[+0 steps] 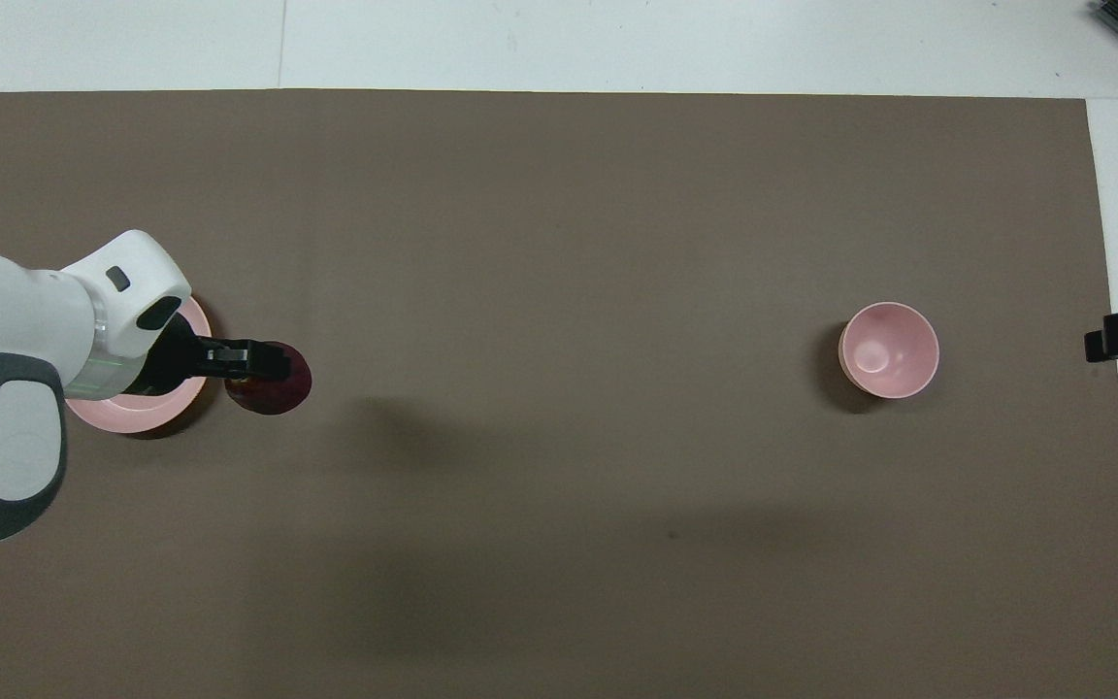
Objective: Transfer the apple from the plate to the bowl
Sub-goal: 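Grasp the apple with the left gripper and lift it off the plate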
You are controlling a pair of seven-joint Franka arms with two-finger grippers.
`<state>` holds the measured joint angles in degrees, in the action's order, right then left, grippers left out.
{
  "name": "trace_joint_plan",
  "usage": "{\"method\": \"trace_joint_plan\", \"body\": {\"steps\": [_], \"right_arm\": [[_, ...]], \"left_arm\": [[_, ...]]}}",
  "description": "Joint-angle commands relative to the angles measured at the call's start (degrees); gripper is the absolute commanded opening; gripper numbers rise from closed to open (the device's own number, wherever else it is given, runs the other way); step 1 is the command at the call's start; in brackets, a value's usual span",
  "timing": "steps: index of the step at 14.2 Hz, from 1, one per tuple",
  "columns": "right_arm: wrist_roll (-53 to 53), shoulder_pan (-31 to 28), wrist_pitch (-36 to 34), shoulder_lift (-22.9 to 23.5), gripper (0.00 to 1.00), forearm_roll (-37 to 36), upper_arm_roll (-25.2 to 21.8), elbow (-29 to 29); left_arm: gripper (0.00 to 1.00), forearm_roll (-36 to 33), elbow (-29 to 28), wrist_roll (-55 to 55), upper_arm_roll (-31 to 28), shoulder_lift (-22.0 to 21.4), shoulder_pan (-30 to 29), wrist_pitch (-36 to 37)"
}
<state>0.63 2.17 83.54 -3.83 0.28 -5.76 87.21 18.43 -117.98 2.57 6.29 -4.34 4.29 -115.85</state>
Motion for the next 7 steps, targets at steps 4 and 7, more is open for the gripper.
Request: {"method": "trace_joint_plan", "body": {"steps": [4, 7], "right_arm": [[-12.28, 1.08, 7.51, -0.92, 1.00, 6.91, 0.84, 6.65], [-23.70, 3.36, 9.98, 0.31, 1.00, 12.61, 0.84, 7.53]], "left_arm": [[0.00, 17.74, -0.23, -2.40, 5.04, -0.67, 0.28, -2.62], [0.00, 28.64, -0.23, -2.40, 7.07, -0.67, 0.28, -5.08]]}}
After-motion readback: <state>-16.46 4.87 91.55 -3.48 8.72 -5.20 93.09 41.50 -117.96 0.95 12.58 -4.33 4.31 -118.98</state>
